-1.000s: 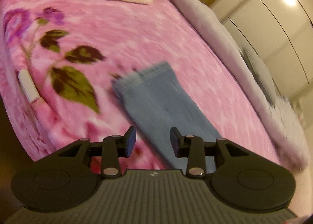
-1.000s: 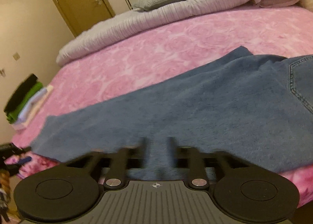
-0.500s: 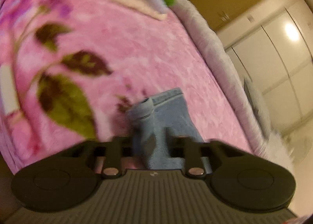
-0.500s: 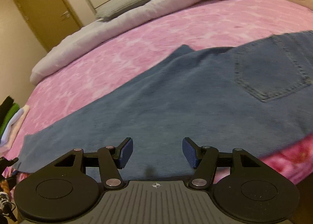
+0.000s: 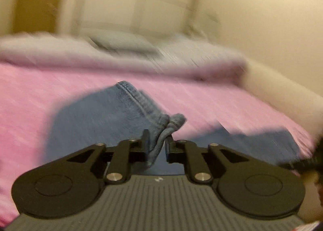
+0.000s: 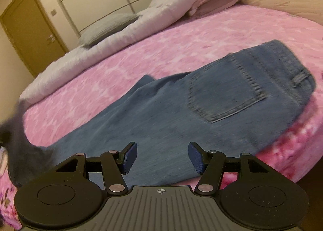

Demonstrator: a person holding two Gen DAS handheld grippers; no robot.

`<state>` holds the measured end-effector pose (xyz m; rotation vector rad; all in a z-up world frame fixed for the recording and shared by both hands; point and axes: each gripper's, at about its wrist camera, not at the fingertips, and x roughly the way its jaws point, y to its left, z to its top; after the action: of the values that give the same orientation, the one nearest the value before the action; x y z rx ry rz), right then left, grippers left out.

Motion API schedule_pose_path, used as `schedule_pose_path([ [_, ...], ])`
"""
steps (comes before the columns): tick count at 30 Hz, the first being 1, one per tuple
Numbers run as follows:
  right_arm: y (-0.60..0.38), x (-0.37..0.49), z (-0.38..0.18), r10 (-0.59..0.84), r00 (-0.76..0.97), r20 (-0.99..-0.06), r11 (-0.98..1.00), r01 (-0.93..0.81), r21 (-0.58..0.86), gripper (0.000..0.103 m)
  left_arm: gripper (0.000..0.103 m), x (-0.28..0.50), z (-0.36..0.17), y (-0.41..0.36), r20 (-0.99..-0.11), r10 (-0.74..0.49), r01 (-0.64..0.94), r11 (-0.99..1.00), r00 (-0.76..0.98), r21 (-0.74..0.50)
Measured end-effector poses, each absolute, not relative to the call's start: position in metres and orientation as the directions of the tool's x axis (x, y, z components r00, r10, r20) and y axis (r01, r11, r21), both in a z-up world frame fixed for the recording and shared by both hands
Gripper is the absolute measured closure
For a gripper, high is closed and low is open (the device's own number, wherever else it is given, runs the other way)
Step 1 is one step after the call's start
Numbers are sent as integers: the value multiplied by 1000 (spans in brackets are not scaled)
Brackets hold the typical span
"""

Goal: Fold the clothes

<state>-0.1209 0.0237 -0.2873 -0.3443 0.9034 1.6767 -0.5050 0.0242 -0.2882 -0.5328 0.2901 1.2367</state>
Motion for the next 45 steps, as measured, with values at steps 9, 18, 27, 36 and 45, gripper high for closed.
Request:
schedule_pose_path([
  [9, 27, -78, -301, 684, -318, -657, -38, -914, 403, 43, 89, -477, -300, 15, -643, 678, -934, 231, 355, -272],
  [18, 36, -65, -309, 652, -381, -655, -71, -891, 448, 43, 81, -505, -285, 23, -686, 699, -978, 102, 203, -185],
  [27, 32, -84, -294, 639, -464, -613, -123, -849, 514, 43, 81, -526, -251, 20, -662, 728, -983, 99, 176, -152],
  [36, 59, -164, -334, 431, -748, -505, -36, -573, 818, 44, 81, -595, -267, 14, -699, 695, -976, 15, 166, -217],
  [45, 87, -214, -367, 380, -760, -527, 145, -513, 846, 44, 80, -619, -282, 26, -687, 677, -948, 50, 263, -314],
])
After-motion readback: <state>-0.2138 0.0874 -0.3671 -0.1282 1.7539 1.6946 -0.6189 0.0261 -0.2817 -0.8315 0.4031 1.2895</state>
